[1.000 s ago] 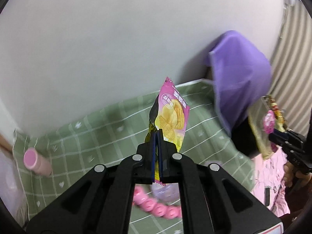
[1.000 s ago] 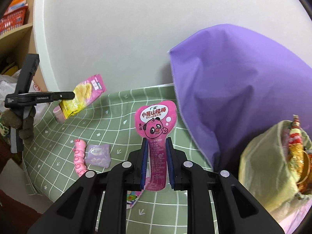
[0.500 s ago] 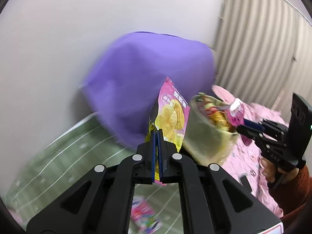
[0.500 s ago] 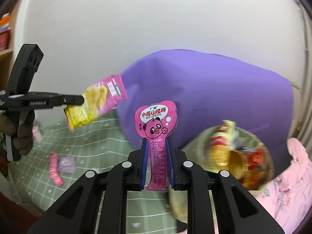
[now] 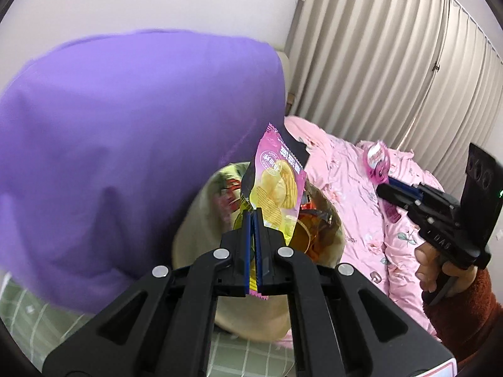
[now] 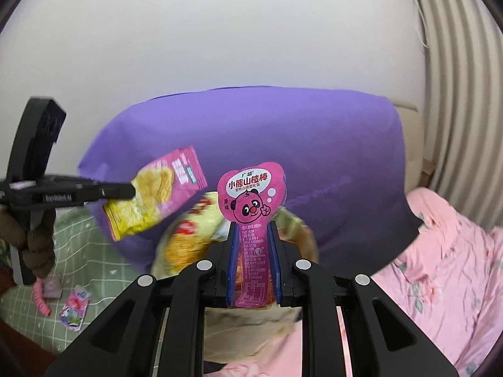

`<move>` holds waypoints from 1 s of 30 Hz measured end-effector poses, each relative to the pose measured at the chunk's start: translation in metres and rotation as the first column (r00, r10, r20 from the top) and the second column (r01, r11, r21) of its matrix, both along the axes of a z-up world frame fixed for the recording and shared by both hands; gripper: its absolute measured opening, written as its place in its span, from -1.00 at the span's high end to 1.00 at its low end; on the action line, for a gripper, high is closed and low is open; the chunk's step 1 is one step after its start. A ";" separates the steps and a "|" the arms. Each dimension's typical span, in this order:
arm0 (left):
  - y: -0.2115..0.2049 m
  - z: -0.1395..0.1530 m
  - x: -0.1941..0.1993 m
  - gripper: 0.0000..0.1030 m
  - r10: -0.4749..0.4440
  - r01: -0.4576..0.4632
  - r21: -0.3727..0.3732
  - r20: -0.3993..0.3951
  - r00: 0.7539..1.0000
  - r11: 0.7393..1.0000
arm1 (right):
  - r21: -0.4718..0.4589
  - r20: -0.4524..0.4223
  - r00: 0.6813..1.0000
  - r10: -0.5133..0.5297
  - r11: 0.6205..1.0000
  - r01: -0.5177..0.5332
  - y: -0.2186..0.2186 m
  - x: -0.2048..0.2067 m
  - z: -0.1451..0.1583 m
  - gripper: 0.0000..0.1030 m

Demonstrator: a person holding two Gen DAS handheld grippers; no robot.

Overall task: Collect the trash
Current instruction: 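Carry the chip bag and lollipop wrapper with both grippers over the trash bag, then open both grippers to drop the chip bag and lollipop wrapper into the bag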

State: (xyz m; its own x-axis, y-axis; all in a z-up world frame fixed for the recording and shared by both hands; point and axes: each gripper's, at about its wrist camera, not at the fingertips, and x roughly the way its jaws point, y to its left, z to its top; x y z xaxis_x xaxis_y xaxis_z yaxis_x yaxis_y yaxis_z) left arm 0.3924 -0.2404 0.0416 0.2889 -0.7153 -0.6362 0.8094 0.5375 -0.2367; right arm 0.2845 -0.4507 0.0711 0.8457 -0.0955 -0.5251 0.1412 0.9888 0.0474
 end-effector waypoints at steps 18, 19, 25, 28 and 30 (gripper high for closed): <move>-0.081 -0.073 0.023 0.95 0.007 0.004 0.299 -0.036 0.999 0.954 | 0.119 -0.256 0.936 0.240 0.969 -0.216 -0.024 0.113 -0.090 0.64; -0.081 -0.075 0.021 0.95 0.002 0.008 0.307 -0.034 0.999 0.952 | 0.123 -0.266 0.933 0.241 0.969 -0.215 -0.025 0.115 -0.092 0.64; -0.061 -0.067 0.017 0.94 -0.011 0.029 0.236 -0.078 0.997 0.971 | 0.119 -0.264 0.934 0.240 0.969 -0.216 -0.019 0.104 -0.093 0.63; -0.048 -0.063 0.017 0.85 -0.016 0.034 0.199 -0.089 0.996 0.979 | 0.083 -0.273 0.938 0.213 0.977 -0.197 -0.012 0.098 -0.093 0.61; -0.046 -0.061 0.015 0.64 -0.021 0.038 0.168 -0.099 0.995 0.985 | 0.060 -0.274 0.942 0.195 0.981 -0.186 -0.008 0.090 -0.091 0.46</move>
State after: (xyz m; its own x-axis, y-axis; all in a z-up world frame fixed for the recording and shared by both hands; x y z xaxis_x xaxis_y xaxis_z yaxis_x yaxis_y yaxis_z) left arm 0.4076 -0.2869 -0.0195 0.2009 -0.6019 -0.7729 0.8034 0.5527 -0.2215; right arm 0.3744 -0.4592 -0.0196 0.6671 0.0743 -0.7413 -0.0379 0.9971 0.0658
